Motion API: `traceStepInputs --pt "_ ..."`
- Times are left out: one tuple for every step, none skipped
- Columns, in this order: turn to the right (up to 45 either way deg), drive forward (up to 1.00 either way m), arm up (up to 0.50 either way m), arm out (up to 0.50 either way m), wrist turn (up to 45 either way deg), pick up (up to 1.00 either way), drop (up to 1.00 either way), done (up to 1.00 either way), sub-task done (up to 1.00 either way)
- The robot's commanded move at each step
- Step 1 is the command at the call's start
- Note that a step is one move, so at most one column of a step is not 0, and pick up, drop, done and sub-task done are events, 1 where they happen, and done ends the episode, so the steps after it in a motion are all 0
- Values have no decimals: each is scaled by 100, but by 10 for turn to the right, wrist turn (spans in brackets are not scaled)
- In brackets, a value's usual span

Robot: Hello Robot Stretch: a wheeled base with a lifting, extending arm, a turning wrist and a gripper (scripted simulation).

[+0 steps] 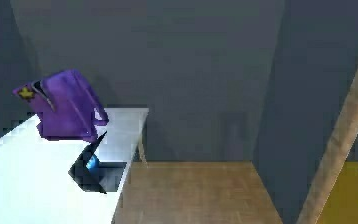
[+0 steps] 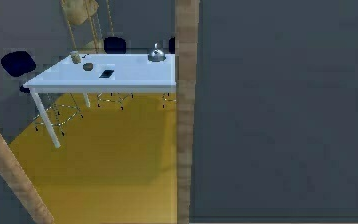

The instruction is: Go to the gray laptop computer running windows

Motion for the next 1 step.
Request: traceStepInputs --pt "-240 0 0 0 0 0 0 0 0"
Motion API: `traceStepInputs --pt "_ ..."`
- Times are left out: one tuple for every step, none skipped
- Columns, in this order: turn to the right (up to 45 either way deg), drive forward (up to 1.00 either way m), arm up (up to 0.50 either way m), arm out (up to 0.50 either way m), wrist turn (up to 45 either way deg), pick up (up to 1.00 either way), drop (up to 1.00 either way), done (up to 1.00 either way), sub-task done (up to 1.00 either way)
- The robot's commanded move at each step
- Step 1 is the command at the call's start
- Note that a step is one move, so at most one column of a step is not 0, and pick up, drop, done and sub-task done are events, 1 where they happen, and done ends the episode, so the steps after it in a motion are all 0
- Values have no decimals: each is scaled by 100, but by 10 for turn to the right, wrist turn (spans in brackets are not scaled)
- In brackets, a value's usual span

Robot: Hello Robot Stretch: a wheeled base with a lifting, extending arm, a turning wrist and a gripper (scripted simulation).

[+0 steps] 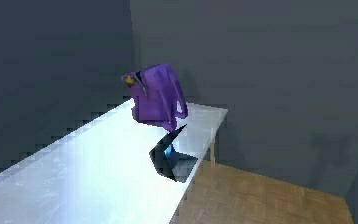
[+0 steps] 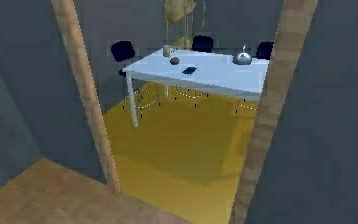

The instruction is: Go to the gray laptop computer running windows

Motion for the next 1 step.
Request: traceStepInputs --pt "0 0 0 0 0 0 0 100 0"
